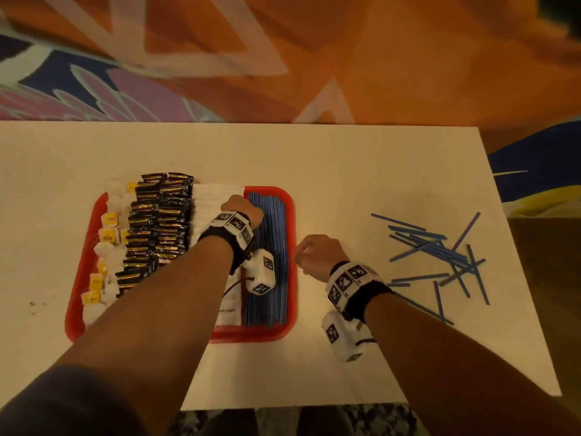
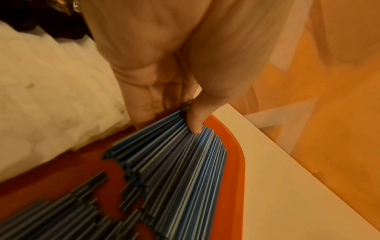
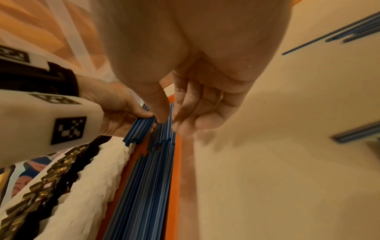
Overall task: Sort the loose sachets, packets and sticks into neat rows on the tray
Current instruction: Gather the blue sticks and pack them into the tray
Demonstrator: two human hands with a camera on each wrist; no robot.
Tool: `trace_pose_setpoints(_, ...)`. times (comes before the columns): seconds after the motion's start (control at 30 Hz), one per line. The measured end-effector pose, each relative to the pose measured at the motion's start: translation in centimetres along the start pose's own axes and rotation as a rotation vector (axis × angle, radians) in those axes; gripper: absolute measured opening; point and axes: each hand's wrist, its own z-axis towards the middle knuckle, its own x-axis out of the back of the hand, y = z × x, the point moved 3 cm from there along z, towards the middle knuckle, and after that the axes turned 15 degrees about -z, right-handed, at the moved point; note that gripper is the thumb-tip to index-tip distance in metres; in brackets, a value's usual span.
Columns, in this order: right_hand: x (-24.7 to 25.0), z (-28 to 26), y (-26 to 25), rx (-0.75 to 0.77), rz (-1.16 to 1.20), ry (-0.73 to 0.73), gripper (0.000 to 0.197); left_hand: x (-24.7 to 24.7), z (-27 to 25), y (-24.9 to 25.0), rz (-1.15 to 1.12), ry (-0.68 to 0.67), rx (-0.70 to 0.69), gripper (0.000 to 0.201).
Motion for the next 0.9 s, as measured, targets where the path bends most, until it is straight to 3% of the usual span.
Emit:
trace_pose_setpoints(0.27, 0.8, 2.5, -3.0, 0.166, -0.122, 0.096, 0.014, -0.8, 0.6, -0.3, 0.019, 0.042, -0.014, 0.036)
trace_pose_setpoints(0.6, 0.1, 5.5, -7.3, 0.54, -0.599, 0.267, 0.032, -0.5, -0.2, -1.2, 0.01, 0.042, -0.092, 0.017)
trace_pose_setpoints(0.77, -0.8, 6.0, -7.6, 0.572, -0.715, 0.238, 0.038, 0.0, -1.1, -1.5, -0.018, 0.057, -0.169, 0.02)
trace_pose_setpoints(0.9, -0.4, 5.8, -7.5, 0.592, -0.643, 0.292, 0.035, 0.2, -1.7, -1.9, 0.032, 0.053, -0.324, 0.021)
